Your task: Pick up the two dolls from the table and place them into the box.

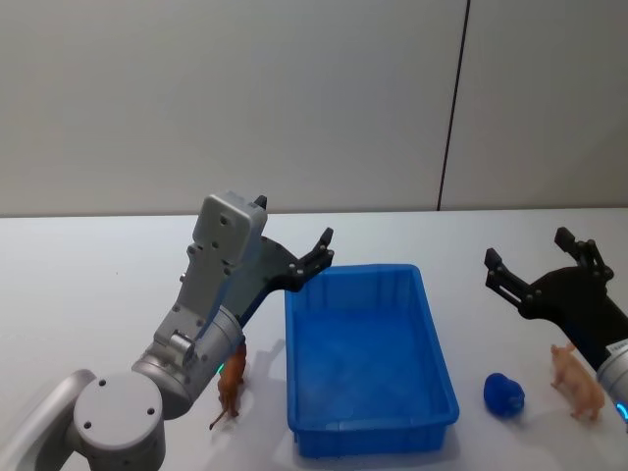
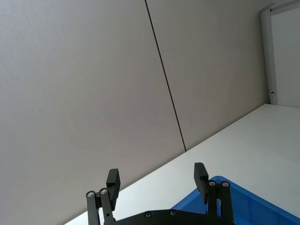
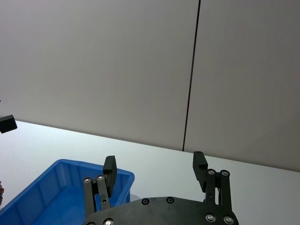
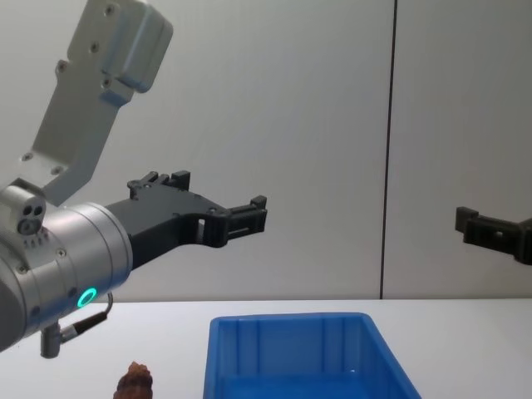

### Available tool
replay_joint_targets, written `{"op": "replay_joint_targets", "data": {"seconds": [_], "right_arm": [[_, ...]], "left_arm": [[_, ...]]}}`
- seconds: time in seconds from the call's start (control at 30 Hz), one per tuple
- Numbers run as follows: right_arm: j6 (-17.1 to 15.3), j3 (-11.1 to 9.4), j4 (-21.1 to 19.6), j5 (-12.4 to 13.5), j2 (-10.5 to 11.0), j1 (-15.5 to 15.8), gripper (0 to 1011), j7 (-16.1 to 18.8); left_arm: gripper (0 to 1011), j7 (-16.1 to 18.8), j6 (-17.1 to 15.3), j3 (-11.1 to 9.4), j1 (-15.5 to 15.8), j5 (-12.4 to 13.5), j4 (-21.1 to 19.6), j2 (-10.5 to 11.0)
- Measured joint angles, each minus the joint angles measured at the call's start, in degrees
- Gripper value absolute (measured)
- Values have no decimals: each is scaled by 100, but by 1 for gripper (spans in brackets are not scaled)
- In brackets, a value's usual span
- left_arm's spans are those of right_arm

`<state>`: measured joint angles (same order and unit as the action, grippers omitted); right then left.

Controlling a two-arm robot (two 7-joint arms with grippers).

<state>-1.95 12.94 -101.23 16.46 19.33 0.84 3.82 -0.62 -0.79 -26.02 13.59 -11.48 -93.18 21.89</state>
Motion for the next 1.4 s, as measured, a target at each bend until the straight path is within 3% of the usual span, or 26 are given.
{"op": "replay_joint_targets", "data": {"seconds": [1.4], "right_arm": [[0,0,0,0,0,0,1000,0]], "left_arm": [[1001,0,0,0,0,0,0,0]]}}
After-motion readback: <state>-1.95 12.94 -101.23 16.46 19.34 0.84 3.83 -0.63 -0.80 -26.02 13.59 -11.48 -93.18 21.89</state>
